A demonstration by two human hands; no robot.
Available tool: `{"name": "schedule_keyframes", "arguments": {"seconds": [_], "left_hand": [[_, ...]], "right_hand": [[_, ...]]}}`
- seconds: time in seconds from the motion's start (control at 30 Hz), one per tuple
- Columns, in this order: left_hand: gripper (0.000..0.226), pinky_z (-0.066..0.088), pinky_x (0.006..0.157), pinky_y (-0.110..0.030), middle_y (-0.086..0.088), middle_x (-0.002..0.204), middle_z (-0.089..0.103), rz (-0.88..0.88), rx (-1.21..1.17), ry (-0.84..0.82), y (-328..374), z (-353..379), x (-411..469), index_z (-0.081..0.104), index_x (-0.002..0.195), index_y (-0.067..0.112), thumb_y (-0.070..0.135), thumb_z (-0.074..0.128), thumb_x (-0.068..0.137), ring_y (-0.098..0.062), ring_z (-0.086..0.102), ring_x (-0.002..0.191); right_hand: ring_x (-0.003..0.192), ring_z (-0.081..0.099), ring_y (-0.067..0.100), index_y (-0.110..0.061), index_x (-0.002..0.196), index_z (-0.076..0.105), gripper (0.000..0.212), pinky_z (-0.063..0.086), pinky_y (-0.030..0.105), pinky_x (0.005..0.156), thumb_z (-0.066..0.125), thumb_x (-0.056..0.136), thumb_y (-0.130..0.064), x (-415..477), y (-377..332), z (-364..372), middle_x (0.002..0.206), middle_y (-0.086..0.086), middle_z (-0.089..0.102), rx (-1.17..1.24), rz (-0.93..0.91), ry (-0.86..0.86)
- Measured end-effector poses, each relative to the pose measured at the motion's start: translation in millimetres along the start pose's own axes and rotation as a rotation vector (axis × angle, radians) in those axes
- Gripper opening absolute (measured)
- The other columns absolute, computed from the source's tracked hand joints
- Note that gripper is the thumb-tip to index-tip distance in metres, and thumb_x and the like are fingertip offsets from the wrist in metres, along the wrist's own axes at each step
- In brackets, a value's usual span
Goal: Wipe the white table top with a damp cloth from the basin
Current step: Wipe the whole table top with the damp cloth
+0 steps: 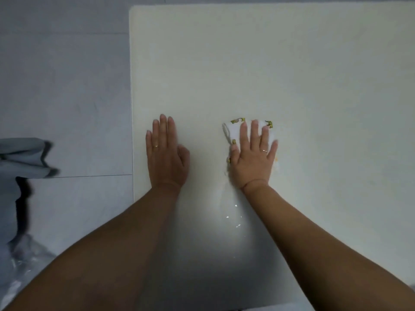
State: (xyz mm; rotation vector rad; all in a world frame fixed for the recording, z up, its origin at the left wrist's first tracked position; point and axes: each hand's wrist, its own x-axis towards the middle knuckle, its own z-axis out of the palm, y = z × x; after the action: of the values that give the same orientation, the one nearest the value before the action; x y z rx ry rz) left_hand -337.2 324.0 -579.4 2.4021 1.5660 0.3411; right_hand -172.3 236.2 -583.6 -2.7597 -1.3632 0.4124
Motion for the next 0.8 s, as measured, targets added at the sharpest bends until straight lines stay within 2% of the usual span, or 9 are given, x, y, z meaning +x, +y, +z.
{"name": "schedule_keyframes", "arguments": {"seconds": [0.07,0.13,0.23,0.37,0.47,0.53,0.6,0.7,0.8], "left_hand": [[0.065,0.010,0.120,-0.047,-0.018,0.156,0.024,0.001,0.014,0.009,2.9,-1.4,-5.9,0.026,0.148,0.000,0.020,0.027,0.086,-0.031,0.018,0.146],[0.064,0.007,0.120,-0.046,-0.017,0.157,0.022,-0.022,0.013,0.029,9.5,-2.7,-24.0,0.024,0.149,0.001,0.021,0.026,0.088,-0.031,0.017,0.146],[0.061,0.011,0.119,-0.046,-0.018,0.156,0.024,0.028,-0.023,0.004,22.3,-3.9,-84.0,0.027,0.148,0.000,0.021,0.028,0.091,-0.032,0.019,0.145],[0.058,0.021,0.116,-0.050,-0.017,0.155,0.026,0.080,-0.021,-0.131,23.9,-6.3,-147.8,0.027,0.147,0.001,0.022,0.028,0.093,-0.032,0.021,0.144],[0.060,0.023,0.116,-0.050,-0.019,0.153,0.029,0.037,0.023,-0.174,24.7,-7.3,-151.7,0.030,0.146,-0.002,0.023,0.029,0.091,-0.034,0.024,0.143],[0.059,0.023,0.116,-0.050,-0.021,0.152,0.031,0.036,0.022,-0.192,25.9,-8.7,-150.2,0.033,0.144,-0.004,0.022,0.029,0.091,-0.036,0.027,0.141],[0.058,0.022,0.116,-0.048,-0.023,0.149,0.034,0.042,-0.013,-0.195,24.8,-9.9,-151.6,0.036,0.142,-0.005,0.022,0.028,0.091,-0.038,0.031,0.139],[0.058,0.022,0.115,-0.048,-0.023,0.148,0.036,0.055,-0.034,-0.167,21.8,-9.6,-152.3,0.039,0.140,-0.006,0.019,0.029,0.088,-0.038,0.032,0.139],[0.062,0.022,0.116,-0.048,-0.020,0.152,0.031,0.050,-0.022,-0.177,20.4,-8.6,-153.4,0.034,0.143,-0.004,0.019,0.030,0.086,-0.034,0.026,0.143]], "right_hand": [[0.147,-0.001,0.029,-0.025,0.152,0.011,0.058,-0.007,0.053,0.116,0.022,0.098,-0.043,-33.7,-22.9,8.7,0.161,0.003,0.005,-0.005,-0.092,0.005],[0.146,0.011,0.032,-0.024,0.150,0.023,0.057,0.002,0.056,0.115,0.024,0.096,-0.044,-68.1,-33.8,13.1,0.158,0.004,0.018,-0.042,-0.294,-0.023],[0.145,0.016,0.030,-0.025,0.149,0.025,0.056,0.013,0.055,0.116,0.025,0.097,-0.044,-65.3,-6.2,6.8,0.158,0.002,0.020,-0.106,-0.479,-0.049],[0.147,-0.008,0.021,-0.028,0.151,0.001,0.056,-0.007,0.046,0.118,0.019,0.100,-0.042,-34.9,32.7,0.2,0.161,-0.003,-0.005,-0.084,-0.185,-0.062],[0.146,-0.012,0.024,-0.027,0.151,-0.002,0.057,-0.011,0.049,0.117,0.017,0.100,-0.042,-56.1,11.0,9.2,0.160,-0.001,-0.009,-0.002,-0.057,-0.045],[0.147,-0.005,0.029,-0.024,0.152,0.005,0.058,-0.005,0.053,0.117,0.017,0.098,-0.044,-95.1,-12.8,17.6,0.160,0.002,-0.001,-0.021,-0.179,-0.062],[0.146,0.011,0.033,-0.021,0.150,0.020,0.059,0.010,0.057,0.116,0.019,0.096,-0.044,-132.2,-21.5,21.5,0.158,0.005,0.016,-0.077,-0.368,-0.074],[0.144,0.021,0.031,-0.020,0.148,0.030,0.056,0.021,0.055,0.114,0.023,0.097,-0.041,-123.1,7.7,14.2,0.156,0.004,0.026,-0.116,-0.553,-0.081],[0.147,0.006,0.025,-0.024,0.151,0.013,0.060,0.004,0.047,0.119,0.009,0.095,-0.044,-93.1,46.2,6.7,0.160,0.000,0.009,-0.142,-0.360,-0.079]]}}
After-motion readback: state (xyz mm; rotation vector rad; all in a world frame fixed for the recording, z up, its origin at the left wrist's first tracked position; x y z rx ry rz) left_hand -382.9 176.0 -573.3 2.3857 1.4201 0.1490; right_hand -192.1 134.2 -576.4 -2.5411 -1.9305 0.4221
